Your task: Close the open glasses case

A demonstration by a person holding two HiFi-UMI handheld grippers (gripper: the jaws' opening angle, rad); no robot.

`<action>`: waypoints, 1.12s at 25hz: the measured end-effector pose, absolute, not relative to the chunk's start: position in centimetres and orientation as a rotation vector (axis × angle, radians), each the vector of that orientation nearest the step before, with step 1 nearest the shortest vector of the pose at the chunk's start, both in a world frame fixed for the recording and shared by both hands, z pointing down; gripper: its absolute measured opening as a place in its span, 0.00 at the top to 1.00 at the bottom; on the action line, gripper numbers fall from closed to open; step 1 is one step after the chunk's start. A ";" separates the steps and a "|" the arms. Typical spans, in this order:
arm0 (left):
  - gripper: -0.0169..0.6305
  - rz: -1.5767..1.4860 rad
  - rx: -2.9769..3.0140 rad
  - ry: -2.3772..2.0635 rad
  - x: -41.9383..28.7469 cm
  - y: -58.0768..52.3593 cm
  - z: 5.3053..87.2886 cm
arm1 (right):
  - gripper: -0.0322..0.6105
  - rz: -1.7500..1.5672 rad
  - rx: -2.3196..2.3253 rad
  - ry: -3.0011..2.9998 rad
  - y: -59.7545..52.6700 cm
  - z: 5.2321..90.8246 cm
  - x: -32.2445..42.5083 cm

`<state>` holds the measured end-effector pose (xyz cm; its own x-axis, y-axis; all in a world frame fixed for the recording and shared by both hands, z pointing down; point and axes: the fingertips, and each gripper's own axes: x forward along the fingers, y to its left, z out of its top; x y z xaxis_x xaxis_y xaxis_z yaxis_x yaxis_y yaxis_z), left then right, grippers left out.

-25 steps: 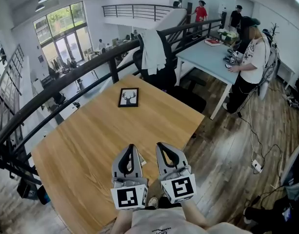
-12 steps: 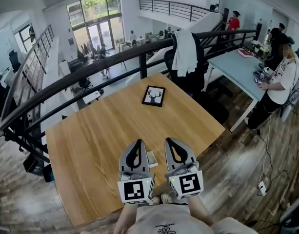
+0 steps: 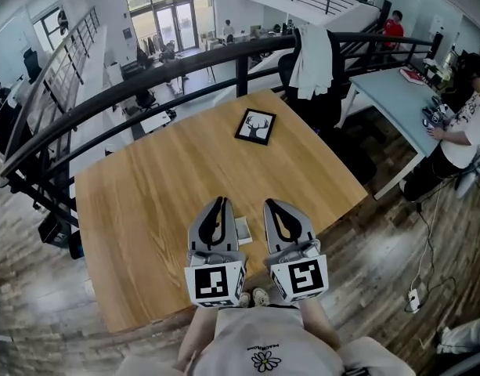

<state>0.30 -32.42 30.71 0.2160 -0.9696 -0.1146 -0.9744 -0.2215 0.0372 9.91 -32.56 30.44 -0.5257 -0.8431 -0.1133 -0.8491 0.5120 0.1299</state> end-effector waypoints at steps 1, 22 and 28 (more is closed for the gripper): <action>0.94 0.165 -2.426 1.935 0.3 -32.5 31.0 | 0.94 0.259 -1.505 2.707 -32.5 30.6 9.8; 0.59 -0.183 -2.691 2.041 0.0 -36.6 45.8 | 0.94 0.138 -1.556 2.794 -32.8 34.8 10.9; 0.60 -0.318 -2.822 2.136 -0.6 -37.0 52.2 | 0.94 0.144 -1.558 2.837 -32.8 35.5 11.1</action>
